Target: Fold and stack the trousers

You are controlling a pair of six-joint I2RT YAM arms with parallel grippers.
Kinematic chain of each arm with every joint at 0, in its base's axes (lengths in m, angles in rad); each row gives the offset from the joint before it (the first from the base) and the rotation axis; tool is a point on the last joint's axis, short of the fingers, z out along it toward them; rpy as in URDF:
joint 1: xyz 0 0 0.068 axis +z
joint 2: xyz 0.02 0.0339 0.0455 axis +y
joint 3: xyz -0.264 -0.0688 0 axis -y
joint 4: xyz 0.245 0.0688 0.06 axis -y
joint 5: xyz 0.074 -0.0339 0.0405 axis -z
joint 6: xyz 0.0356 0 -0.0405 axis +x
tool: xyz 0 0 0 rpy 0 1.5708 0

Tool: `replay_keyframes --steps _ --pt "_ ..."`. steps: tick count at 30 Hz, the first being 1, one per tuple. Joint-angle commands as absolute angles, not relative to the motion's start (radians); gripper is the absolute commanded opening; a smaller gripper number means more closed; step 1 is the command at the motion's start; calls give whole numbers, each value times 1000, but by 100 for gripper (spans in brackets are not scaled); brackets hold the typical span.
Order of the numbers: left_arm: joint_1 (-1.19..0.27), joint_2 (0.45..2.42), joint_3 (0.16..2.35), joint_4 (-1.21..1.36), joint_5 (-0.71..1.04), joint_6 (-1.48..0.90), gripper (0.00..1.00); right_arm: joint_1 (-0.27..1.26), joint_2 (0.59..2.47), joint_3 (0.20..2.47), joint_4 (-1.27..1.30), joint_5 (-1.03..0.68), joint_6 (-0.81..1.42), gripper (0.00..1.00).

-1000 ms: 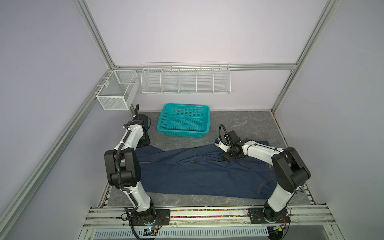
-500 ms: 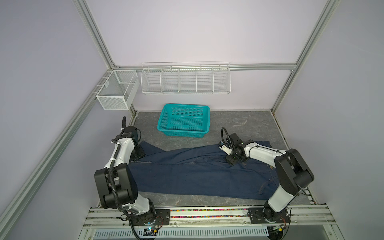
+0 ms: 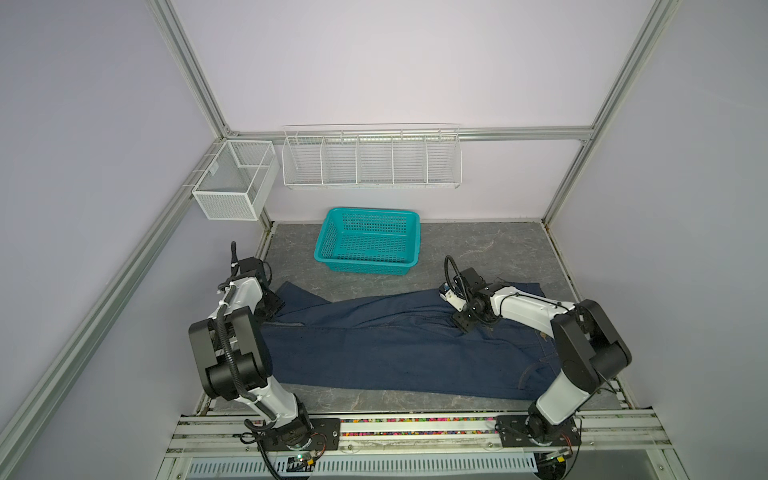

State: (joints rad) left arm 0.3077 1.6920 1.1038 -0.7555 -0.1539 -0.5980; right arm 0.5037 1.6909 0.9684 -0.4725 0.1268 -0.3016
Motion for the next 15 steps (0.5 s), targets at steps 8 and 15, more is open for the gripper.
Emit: replay_keyframes --steps 8,15 --pt "308 1789 1160 -675 -151 -686 55 492 1664 971 -517 85 -280 64" --pt "308 1828 1189 -650 -146 -664 37 489 1664 974 -516 71 -272 64"
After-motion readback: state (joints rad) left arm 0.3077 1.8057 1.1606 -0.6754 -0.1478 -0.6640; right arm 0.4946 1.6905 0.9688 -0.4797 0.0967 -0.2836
